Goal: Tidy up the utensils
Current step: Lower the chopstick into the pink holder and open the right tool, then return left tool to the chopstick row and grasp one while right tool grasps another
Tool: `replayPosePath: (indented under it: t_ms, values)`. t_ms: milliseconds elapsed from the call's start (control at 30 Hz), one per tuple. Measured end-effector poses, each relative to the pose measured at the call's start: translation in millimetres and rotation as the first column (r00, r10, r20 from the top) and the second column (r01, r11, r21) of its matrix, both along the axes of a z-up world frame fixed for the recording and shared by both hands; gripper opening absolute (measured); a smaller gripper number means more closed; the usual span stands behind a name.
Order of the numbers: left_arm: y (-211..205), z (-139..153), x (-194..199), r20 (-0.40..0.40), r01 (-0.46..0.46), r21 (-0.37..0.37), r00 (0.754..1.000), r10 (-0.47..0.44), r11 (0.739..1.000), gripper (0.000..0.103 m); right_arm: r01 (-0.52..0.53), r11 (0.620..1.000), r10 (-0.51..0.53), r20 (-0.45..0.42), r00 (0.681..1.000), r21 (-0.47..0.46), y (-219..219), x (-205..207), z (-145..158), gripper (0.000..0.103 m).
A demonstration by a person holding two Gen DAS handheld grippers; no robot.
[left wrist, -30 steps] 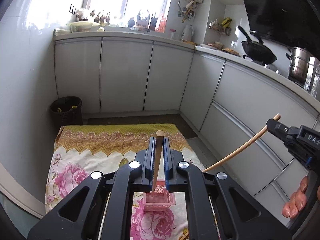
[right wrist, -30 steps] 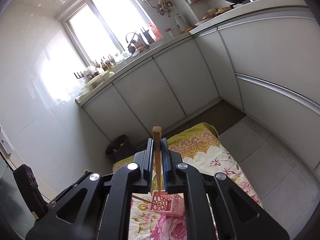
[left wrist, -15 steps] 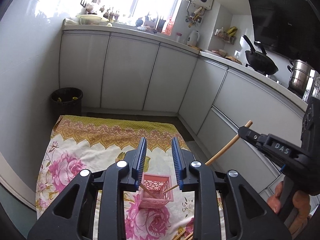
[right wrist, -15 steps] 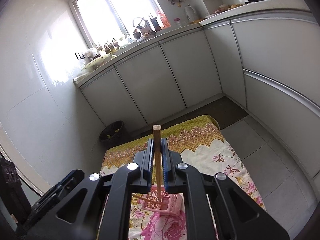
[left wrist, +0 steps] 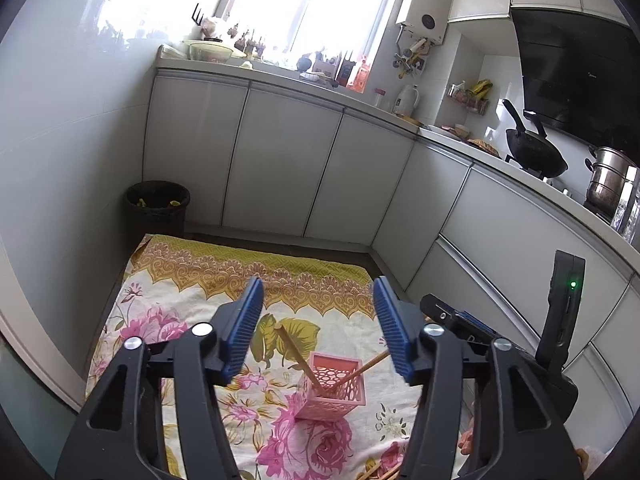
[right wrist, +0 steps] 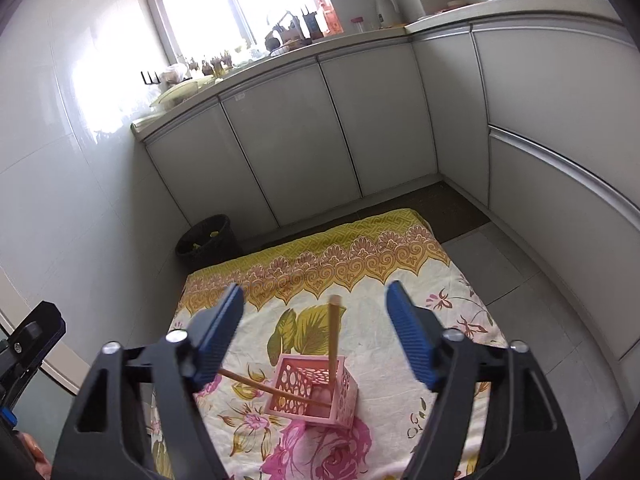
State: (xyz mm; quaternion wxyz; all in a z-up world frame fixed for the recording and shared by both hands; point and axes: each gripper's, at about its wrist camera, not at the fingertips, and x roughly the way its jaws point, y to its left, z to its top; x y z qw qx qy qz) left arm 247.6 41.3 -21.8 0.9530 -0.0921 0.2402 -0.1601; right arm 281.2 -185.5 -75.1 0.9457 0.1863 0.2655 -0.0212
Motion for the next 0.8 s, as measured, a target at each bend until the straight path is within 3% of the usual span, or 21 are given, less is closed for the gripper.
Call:
replayPosePath:
  t_ms: [100,167,333,567,700,800]
  values:
    - [3.8,4.5,-6.6,0.019,-0.013,-0.001,1.000,0.013,1.000,0.071,0.035,0.999,-0.035,0.021,0.999,-0.014,-1.7,-7.5,5.3,0.090]
    - [5.9,7.5,-11.3,0.031,-0.018,-0.010,0.999,0.018,1.000,0.081,0.058,0.998,-0.057,0.025,0.998,-0.015,-4.9,-12.7,8.3,0.092]
    - [5.9,17.8,-26.2,0.066,-0.014,-0.013,0.998,0.015,1.000,0.093,0.102,0.994,-0.102,0.018,0.995,-0.031,-12.4,-29.2,14.6,0.096]
    - [-3.7,25.2,-42.6,0.073,0.017,0.038,0.997,-0.020,0.999,0.096,0.151,0.988,-0.152,-0.022,0.988,-0.025,-27.7,-65.8,14.8,0.096]
    - [-19.2,20.3,-49.6,0.034,0.085,0.123,0.995,-0.090,0.989,0.096,0.181,0.983,-0.178,-0.072,0.981,0.040,-45.6,-104.4,3.7,0.096]
    - [-37.4,6.6,-53.6,-0.032,0.175,0.218,0.984,-0.172,0.960,0.096,0.188,0.977,-0.174,-0.140,0.975,0.095,-60.0,-136.9,-16.4,0.096]
